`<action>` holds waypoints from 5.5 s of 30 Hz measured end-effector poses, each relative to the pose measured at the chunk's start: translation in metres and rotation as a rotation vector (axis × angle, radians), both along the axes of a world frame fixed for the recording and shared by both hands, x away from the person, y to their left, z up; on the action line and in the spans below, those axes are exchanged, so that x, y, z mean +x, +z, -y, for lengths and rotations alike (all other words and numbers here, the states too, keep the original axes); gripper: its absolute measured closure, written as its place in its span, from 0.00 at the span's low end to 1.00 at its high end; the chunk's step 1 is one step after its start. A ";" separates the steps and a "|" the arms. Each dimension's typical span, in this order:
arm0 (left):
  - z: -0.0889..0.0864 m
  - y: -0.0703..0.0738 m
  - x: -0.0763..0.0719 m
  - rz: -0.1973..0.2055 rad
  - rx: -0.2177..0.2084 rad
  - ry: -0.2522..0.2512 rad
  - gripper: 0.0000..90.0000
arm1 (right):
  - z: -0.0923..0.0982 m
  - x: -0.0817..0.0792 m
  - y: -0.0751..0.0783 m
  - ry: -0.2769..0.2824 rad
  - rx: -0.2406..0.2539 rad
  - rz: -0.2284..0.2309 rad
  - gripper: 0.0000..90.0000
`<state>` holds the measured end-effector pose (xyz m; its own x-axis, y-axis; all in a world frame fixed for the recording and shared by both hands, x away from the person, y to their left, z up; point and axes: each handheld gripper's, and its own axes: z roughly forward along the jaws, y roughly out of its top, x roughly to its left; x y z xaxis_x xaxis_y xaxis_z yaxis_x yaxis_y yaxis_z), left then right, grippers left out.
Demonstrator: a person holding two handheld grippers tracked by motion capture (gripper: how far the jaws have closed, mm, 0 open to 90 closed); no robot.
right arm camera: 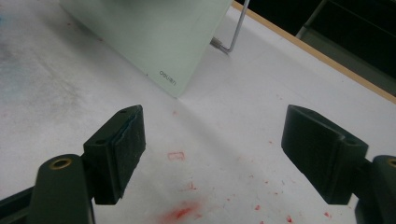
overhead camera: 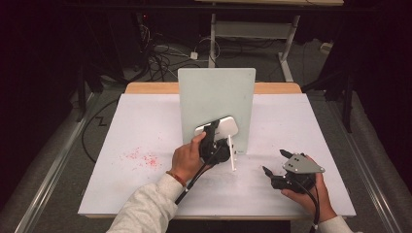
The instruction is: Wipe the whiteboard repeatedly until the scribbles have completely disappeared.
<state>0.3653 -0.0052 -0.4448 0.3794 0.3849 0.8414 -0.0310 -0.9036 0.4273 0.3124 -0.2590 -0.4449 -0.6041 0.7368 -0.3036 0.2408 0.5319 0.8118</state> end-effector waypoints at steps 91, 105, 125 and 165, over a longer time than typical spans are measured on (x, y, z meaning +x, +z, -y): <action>0.044 0.045 0.019 0.019 -0.138 -0.003 0.32 | -0.004 -0.003 -0.001 0.037 -0.014 -0.011 0.25; 0.030 -0.016 -0.004 -0.002 0.016 -0.047 0.32 | -0.005 -0.003 -0.001 0.042 -0.018 -0.011 0.25; -0.010 -0.044 -0.017 -0.079 0.160 -0.041 0.32 | -0.006 -0.003 -0.002 0.040 -0.018 -0.016 0.25; -0.025 -0.002 -0.015 -0.173 -0.048 -0.050 0.32 | -0.004 -0.002 -0.001 0.038 -0.018 -0.012 0.25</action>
